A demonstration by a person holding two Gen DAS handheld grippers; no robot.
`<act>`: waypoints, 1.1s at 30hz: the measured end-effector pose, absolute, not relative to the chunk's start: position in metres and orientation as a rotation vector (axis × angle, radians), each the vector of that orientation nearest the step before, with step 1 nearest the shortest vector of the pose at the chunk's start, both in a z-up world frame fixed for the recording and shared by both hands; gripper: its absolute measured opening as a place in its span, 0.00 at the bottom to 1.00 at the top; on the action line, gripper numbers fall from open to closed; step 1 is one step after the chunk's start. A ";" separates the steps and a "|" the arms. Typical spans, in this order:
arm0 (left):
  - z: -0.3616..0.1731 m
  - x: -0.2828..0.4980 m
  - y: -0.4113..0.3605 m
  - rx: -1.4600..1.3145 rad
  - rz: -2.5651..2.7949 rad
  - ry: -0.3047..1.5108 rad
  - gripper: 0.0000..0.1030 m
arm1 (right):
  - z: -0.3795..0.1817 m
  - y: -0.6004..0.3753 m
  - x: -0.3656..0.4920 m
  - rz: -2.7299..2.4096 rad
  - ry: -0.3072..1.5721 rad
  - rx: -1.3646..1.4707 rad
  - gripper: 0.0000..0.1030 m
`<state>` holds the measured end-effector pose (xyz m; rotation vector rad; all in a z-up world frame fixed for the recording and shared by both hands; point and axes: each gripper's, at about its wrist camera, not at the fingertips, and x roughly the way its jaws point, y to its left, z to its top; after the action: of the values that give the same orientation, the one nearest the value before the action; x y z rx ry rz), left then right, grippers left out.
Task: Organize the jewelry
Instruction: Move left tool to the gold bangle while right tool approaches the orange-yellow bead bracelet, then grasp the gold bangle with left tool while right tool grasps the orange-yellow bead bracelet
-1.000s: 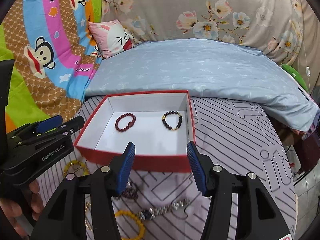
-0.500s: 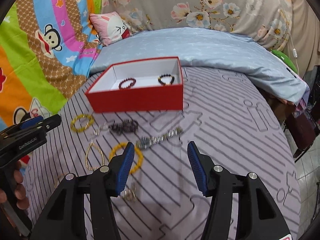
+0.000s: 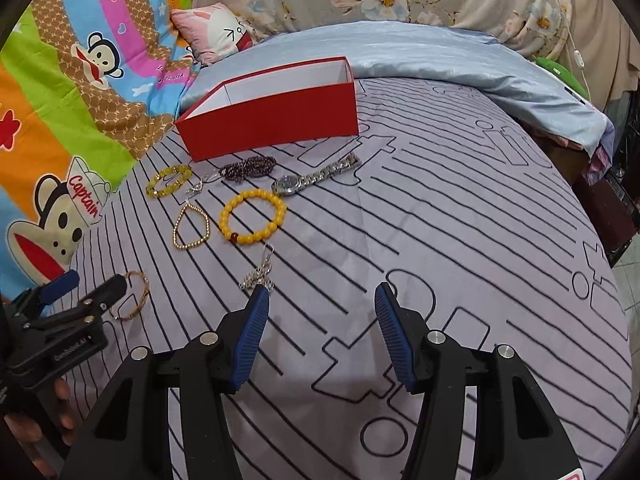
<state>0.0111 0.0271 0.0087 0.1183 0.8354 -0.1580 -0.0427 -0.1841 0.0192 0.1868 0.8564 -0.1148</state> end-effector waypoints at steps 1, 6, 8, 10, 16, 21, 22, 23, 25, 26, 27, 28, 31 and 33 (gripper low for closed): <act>0.006 0.010 0.027 0.122 -0.153 0.836 0.84 | 0.018 -0.183 -0.043 -0.115 0.860 0.185 0.53; -0.003 0.010 0.024 0.138 -0.152 0.852 0.85 | 0.014 -0.179 -0.046 -0.110 0.869 0.187 0.53; -0.008 0.012 0.024 0.137 -0.150 0.870 0.85 | 0.014 -0.179 -0.047 -0.109 0.870 0.187 0.53; -0.013 0.015 0.026 0.117 -0.157 0.899 0.85 | 0.013 -0.179 -0.047 -0.109 0.869 0.187 0.53; -0.013 0.018 0.032 0.082 -0.166 0.913 0.83 | 0.011 -0.177 -0.047 -0.109 0.876 0.190 0.53; -0.012 0.019 0.027 0.090 -0.191 0.905 0.71 | 0.012 -0.177 -0.046 -0.103 0.879 0.187 0.53; -0.011 0.020 0.026 0.090 -0.197 0.903 0.67 | 0.013 -0.177 -0.045 -0.103 0.879 0.186 0.53; -0.011 0.020 0.025 0.092 -0.203 0.900 0.64 | 0.013 -0.176 -0.045 -0.102 0.879 0.185 0.53; -0.010 0.020 0.022 0.094 -0.212 0.896 0.58 | 0.013 -0.177 -0.045 -0.103 0.879 0.187 0.53; -0.010 0.020 0.022 0.094 -0.214 0.895 0.58 | 0.013 -0.176 -0.045 -0.104 0.880 0.187 0.53; -0.009 0.020 0.022 0.094 -0.217 0.895 0.58 | 0.013 -0.177 -0.045 -0.105 0.881 0.188 0.53; -0.009 0.021 0.021 0.091 -0.219 0.895 0.58 | 0.014 -0.178 -0.044 -0.105 0.882 0.189 0.53; -0.009 0.021 0.023 0.075 -0.219 0.895 0.58 | 0.015 -0.178 -0.042 -0.104 0.882 0.189 0.53; -0.007 0.023 0.024 0.063 -0.217 0.894 0.58 | 0.016 -0.177 -0.040 -0.099 0.883 0.188 0.53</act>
<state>0.0227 0.0243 -0.0075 0.0634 0.8937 -0.2165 -0.0397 -0.1769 0.0157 0.1876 0.8828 -0.0986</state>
